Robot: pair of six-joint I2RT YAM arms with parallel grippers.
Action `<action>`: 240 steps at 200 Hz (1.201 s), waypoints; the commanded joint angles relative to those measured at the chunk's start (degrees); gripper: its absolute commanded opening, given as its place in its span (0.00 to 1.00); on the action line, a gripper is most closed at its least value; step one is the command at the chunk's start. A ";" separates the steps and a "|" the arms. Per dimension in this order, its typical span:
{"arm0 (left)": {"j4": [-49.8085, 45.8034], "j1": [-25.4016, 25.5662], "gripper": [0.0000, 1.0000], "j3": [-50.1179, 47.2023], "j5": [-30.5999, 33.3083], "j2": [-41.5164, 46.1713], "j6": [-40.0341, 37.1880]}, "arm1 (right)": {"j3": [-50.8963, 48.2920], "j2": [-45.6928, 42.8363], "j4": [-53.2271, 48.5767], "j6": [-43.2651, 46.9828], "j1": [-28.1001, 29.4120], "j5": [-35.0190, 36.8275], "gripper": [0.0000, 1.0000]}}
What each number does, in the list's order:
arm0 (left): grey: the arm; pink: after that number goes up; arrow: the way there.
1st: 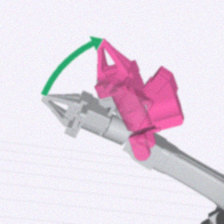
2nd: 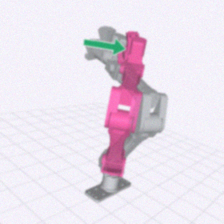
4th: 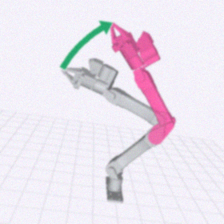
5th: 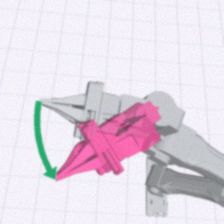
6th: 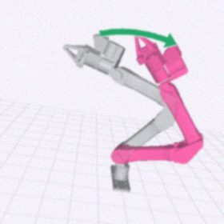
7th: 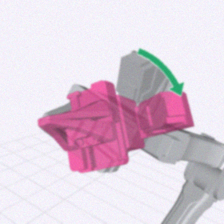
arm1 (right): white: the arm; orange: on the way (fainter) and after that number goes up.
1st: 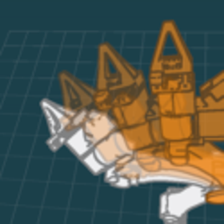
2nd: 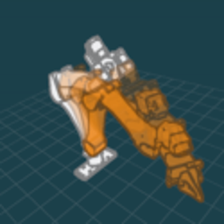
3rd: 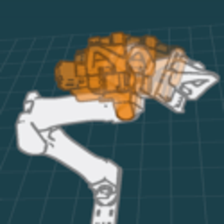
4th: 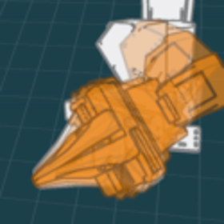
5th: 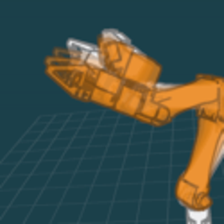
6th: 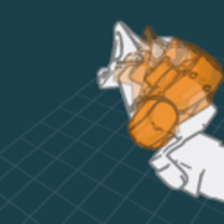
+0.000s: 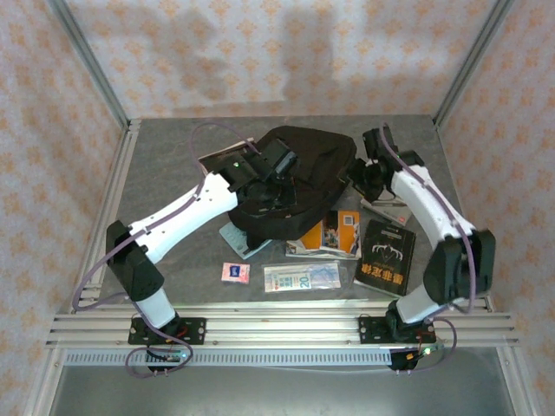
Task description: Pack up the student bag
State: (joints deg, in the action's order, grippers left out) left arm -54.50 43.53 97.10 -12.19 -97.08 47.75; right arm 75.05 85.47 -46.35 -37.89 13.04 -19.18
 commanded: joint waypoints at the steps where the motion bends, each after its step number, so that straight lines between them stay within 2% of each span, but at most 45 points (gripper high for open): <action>1: 0.86 0.42 0.00 2.25 -0.07 0.88 0.75 | -5.37 -8.79 -1.91 -14.49 1.41 -4.19 0.65; 14: 0.86 0.50 0.00 1.65 -0.12 1.10 0.85 | -8.69 -12.29 2.69 -20.16 3.59 -7.34 0.66; 31: 0.79 0.68 0.00 1.09 -0.13 1.32 0.85 | -9.58 -14.09 5.17 -24.17 7.23 -7.10 0.72; 84: 0.70 0.68 0.00 0.05 0.65 2.55 0.94 | -6.58 -7.02 6.48 -24.95 14.29 -7.96 0.72; 102: 0.79 0.68 0.00 -0.67 1.02 2.78 0.74 | -5.96 -4.97 6.43 -25.04 15.67 -7.08 0.63; 115: 0.74 0.68 0.00 -1.18 1.20 3.13 0.66 | -6.34 -4.21 7.02 -25.21 15.83 -6.49 0.51; 154: -1.18 0.68 0.00 -5.17 4.27 5.63 -0.02 | -6.05 -3.01 4.52 -23.60 15.79 -2.64 0.00; 214: -3.50 0.51 0.00 -14.85 9.31 12.00 -0.95 | -7.94 -3.11 2.46 -21.82 14.57 -0.47 0.00; 240: -4.29 -1.63 0.00 -17.40 10.87 14.28 -1.69 | -8.16 -3.38 1.80 -20.25 13.54 0.15 0.00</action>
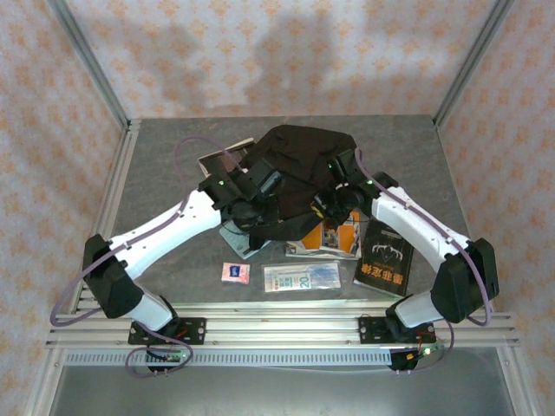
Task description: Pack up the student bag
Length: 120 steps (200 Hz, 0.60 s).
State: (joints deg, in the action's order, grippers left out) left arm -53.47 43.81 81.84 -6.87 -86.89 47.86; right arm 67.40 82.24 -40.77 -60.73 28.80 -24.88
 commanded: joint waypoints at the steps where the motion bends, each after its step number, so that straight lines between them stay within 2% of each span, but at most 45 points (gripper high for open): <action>1: -5.23 -2.03 0.00 -2.31 5.51 4.18 -1.84 | -0.51 -0.10 -3.74 2.66 -2.28 5.83 0.00; 71: -4.42 -12.15 0.00 -3.89 4.94 4.20 -7.51 | 0.48 0.28 -6.85 11.48 -5.54 4.35 0.00; 104: -5.17 -14.26 0.00 -2.53 5.67 3.00 -9.95 | 3.87 1.92 -12.64 21.23 -7.20 5.83 0.00; 120: -4.51 -14.15 0.00 -1.59 3.25 2.65 -10.69 | 4.89 3.15 -13.24 26.61 -8.72 4.10 0.00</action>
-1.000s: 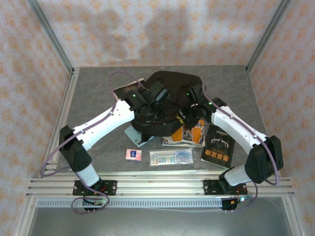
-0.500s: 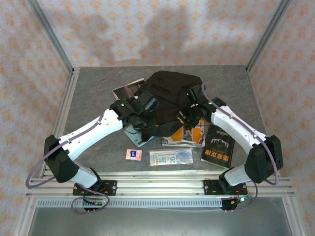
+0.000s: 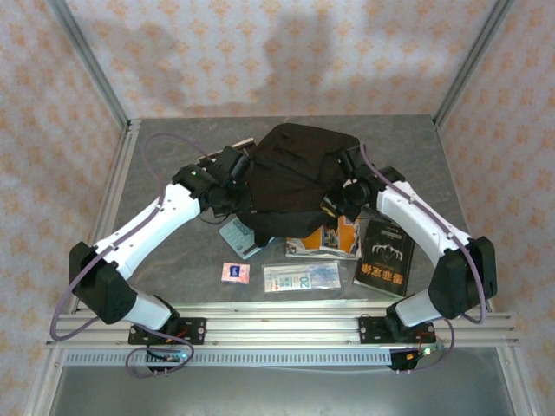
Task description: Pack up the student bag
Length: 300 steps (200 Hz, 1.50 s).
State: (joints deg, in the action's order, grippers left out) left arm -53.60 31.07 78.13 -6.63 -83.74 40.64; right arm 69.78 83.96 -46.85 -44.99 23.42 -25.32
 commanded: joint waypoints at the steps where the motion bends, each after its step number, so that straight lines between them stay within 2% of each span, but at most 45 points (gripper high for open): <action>1: -4.30 -1.39 0.00 2.17 2.84 -0.52 -3.47 | 2.66 1.53 -7.18 11.23 -3.50 4.25 0.00; 18: -3.16 0.06 0.00 3.56 -0.56 -1.34 -2.94 | 5.57 2.93 -8.99 15.98 -4.94 4.08 0.00; 26: -3.06 1.57 0.00 4.99 -1.40 -2.15 -2.94 | 6.96 3.13 -9.92 17.21 -5.39 5.98 0.04; 41: -2.96 5.15 0.00 8.64 -2.97 -4.54 -3.20 | 9.88 3.18 -11.50 17.64 -6.34 8.97 0.25; 49: -2.58 7.10 0.00 10.48 -4.27 -5.94 -2.84 | 11.48 3.06 -12.48 17.26 -6.69 10.18 0.43; 56: -2.29 8.64 0.00 12.13 -5.41 -7.37 -2.43 | 13.04 2.89 -14.14 16.24 -6.70 12.61 0.54; 69: -2.16 11.37 0.00 15.72 -6.62 -9.94 -1.77 | 15.78 2.13 -18.01 13.65 -6.79 16.67 0.71; 78: -2.30 12.97 0.00 18.10 -7.00 -11.54 -1.24 | 16.87 1.16 -20.22 11.63 -6.89 18.06 0.75; 91: -2.68 14.71 0.00 21.28 -8.22 -13.99 -0.70 | 17.51 -1.04 -23.09 7.18 -7.18 19.73 0.75; 104: -3.45 16.18 0.00 24.07 -8.73 -15.82 -0.57 | 16.71 -4.01 -25.15 1.80 -7.22 19.82 0.71; 129: -4.23 17.97 0.00 28.14 -9.36 -18.01 -0.56 | 13.28 -9.94 -26.87 -6.89 -7.20 15.14 0.63; 157: -5.58 18.81 0.00 31.65 -9.54 -19.60 -0.56 | 6.89 -17.24 -25.76 -14.42 -7.24 9.14 0.60; 167: -5.55 19.04 0.00 32.08 -9.54 -19.70 -0.52 | 3.45 -20.16 -23.75 -17.70 -7.20 5.84 0.63; 187: -5.42 19.54 0.00 32.13 -9.54 -19.70 -0.24 | -5.53 -25.60 -12.67 -26.10 -7.12 -2.45 0.72; 202: -5.33 20.04 0.00 32.07 -9.50 -19.79 -0.04 | -10.61 -28.48 -4.27 -31.27 -6.74 -4.98 0.77; 237: -5.19 21.04 0.00 31.92 -9.02 -20.08 0.31 | -9.10 -27.04 -0.77 -31.17 -5.82 -4.32 0.77; 287: -5.11 21.23 0.00 31.83 -7.82 -19.88 0.70 | -6.33 -22.83 -5.10 -33.10 -2.45 -2.75 0.75; 300: -5.19 21.23 0.00 31.83 -7.19 -19.79 0.75 | -4.95 -20.91 -8.52 -32.83 -1.63 -2.14 0.70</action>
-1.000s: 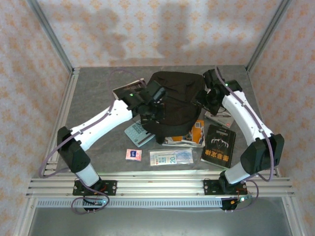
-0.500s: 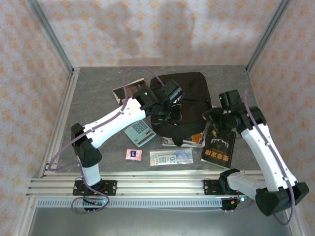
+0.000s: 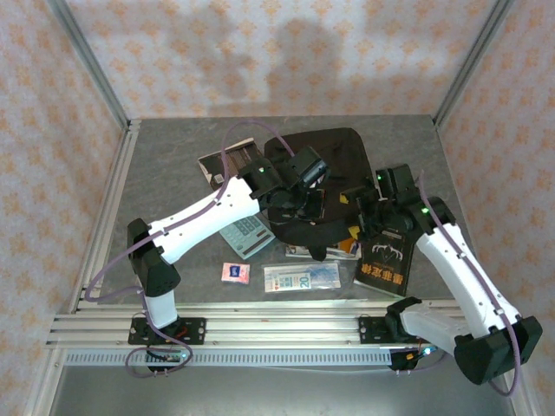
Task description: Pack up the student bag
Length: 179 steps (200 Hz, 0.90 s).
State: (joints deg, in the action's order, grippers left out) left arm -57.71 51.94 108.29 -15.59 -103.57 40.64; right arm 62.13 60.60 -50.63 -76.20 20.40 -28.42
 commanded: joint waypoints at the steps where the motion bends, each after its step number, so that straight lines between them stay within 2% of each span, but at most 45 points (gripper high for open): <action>1: -1.13 0.35 0.00 1.66 1.83 0.03 0.75 | 2.81 2.52 -4.96 -1.55 1.48 1.07 0.70; 30: -1.39 0.35 0.00 1.49 2.76 0.10 0.28 | 4.45 5.08 -9.77 0.49 2.93 4.44 0.49; 52: -2.96 0.27 0.00 1.25 5.28 0.50 -0.96 | 5.34 6.81 -13.97 3.05 3.02 8.74 0.18; 68: -3.85 0.02 0.00 -0.53 7.06 1.67 -1.78 | 5.59 6.90 -15.71 4.83 2.93 11.78 0.00; 127: -1.55 -4.64 0.00 -15.45 9.25 10.24 -0.30 | 2.58 6.90 -14.45 7.73 1.44 14.01 0.00; 179: -0.40 -12.23 0.00 -21.37 9.99 14.64 -2.85 | 2.83 9.15 -13.78 14.97 -2.51 14.36 0.00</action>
State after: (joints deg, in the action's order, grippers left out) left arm -52.62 44.73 89.34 -11.62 -92.44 40.38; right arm 65.19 68.12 -60.05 -67.09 21.65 -22.68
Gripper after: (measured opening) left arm 0.044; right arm 0.042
